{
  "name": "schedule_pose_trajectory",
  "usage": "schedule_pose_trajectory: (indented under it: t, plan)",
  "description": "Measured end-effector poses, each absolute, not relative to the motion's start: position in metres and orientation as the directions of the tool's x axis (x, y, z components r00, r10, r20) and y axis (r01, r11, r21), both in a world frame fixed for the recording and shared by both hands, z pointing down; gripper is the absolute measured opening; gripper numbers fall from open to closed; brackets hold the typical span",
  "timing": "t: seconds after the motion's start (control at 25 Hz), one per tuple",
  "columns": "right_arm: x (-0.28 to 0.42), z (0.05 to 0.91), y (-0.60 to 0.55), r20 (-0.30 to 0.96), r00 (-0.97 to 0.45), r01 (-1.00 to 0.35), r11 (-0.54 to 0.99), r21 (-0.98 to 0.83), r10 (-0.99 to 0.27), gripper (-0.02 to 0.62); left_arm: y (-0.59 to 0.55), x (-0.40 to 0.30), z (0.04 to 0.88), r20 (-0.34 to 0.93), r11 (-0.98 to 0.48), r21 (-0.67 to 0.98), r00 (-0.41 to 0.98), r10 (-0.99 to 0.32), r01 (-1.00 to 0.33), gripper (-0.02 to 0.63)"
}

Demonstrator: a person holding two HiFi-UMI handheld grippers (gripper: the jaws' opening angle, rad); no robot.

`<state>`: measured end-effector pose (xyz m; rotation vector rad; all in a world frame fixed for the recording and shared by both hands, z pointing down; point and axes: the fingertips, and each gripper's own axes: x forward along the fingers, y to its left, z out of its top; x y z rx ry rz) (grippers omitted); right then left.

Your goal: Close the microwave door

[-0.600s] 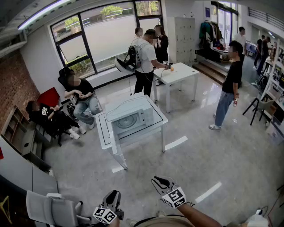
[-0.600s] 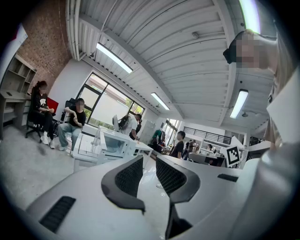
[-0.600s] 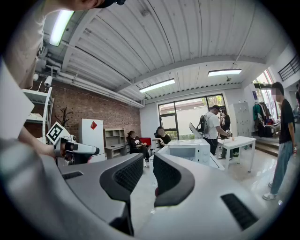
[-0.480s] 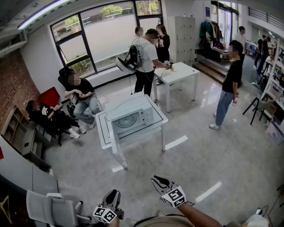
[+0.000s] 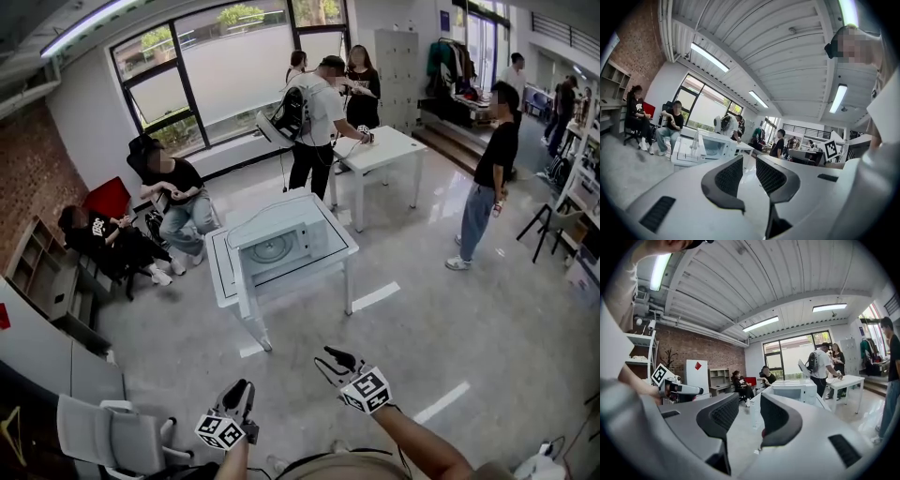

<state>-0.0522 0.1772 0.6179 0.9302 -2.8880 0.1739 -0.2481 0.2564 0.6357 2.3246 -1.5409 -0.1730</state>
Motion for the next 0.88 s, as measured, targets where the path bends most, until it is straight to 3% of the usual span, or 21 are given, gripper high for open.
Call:
schedule_pose_trajectory:
  t: [0.44, 0.88]
  plan:
    - [-0.055, 0.617, 0.159, 0.134, -0.81, -0.579, 0.815, -0.029, -0.571, 0.129, 0.217, -0.255, 0.622, 0.073, -0.344, 0.297, 0.38, -0.922, -0.891, 0.075]
    - [-0.093, 0.638, 0.129, 0.17, -0.793, -0.601, 0.796, -0.063, -0.585, 0.129, 0.166, -0.289, 0.647, 0.136, -0.37, 0.277, 0.417, -0.899, -0.887, 0.08]
